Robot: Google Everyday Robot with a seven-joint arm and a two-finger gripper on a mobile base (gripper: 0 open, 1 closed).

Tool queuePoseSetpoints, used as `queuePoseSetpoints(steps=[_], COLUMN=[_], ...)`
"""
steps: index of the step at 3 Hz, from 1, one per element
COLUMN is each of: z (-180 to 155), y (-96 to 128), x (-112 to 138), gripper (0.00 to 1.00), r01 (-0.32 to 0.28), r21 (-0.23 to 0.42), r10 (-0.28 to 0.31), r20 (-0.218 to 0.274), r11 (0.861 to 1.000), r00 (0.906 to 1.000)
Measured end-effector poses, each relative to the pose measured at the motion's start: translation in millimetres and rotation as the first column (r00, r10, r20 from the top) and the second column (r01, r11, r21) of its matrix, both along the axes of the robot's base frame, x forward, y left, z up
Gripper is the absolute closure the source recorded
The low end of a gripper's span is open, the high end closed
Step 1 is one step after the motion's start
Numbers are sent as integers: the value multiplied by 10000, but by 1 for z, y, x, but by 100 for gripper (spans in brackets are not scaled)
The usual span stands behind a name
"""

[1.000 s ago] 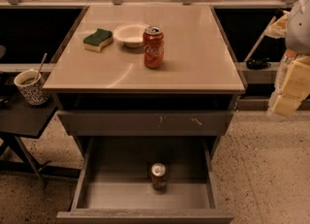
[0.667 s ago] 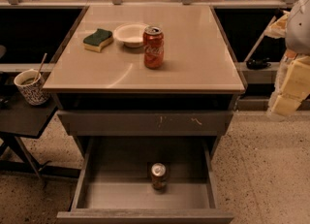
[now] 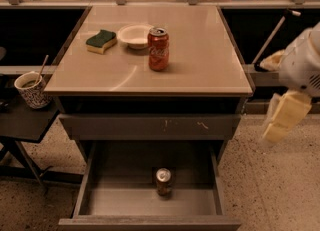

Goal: Pick orange can from middle drawer and place on counter

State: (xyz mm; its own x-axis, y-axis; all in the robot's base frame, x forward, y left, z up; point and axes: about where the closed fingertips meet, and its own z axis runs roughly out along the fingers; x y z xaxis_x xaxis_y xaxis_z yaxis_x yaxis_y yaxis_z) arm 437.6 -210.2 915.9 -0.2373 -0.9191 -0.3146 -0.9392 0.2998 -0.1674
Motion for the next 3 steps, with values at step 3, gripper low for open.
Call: queuePoseSetpoints(steps=[3], z=[-208], y=[37], x=[-15], gripper=[0], r01=[1940], r21=[2840], r10=[-1564], r20=[-1499], r11=[9390], r00=[9763])
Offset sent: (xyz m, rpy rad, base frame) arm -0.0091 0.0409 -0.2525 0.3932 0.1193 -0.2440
